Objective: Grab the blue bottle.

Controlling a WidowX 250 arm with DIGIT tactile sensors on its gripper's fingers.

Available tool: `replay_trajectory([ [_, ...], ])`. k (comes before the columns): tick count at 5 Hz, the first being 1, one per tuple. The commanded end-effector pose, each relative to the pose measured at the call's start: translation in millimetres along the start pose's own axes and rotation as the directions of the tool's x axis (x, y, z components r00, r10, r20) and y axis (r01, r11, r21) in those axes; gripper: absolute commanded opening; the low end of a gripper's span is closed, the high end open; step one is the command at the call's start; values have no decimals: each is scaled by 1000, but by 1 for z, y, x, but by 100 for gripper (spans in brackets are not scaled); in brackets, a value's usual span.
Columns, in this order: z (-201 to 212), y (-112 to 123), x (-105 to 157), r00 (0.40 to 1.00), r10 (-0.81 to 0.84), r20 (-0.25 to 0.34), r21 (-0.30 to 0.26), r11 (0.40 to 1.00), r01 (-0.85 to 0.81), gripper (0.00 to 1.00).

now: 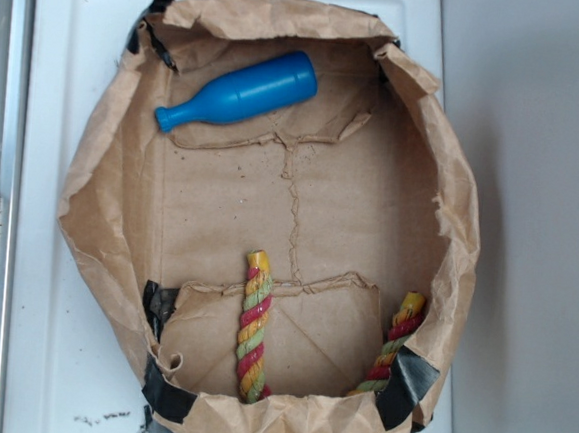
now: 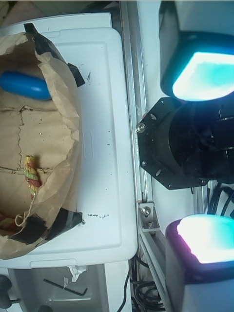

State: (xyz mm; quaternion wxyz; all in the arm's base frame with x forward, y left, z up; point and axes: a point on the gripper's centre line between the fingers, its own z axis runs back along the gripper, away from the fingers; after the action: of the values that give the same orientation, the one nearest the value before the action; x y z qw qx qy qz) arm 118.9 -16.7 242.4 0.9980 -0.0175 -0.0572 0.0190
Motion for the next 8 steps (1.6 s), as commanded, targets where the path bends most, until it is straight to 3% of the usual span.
replay_trajectory([
  [1,0,0,0,1000,0,0,0,1000,0,100],
  [2,-8,1,49,996,82,31,1,997,-82,100],
  [3,-26,1,89,988,137,65,40,989,-140,100],
  [4,-51,17,114,979,174,110,81,980,-183,100],
  [5,-79,37,127,965,188,184,105,972,-209,100],
  [6,-97,45,101,974,184,135,119,972,-201,100],
  [8,-97,45,101,974,184,135,119,972,-201,100],
])
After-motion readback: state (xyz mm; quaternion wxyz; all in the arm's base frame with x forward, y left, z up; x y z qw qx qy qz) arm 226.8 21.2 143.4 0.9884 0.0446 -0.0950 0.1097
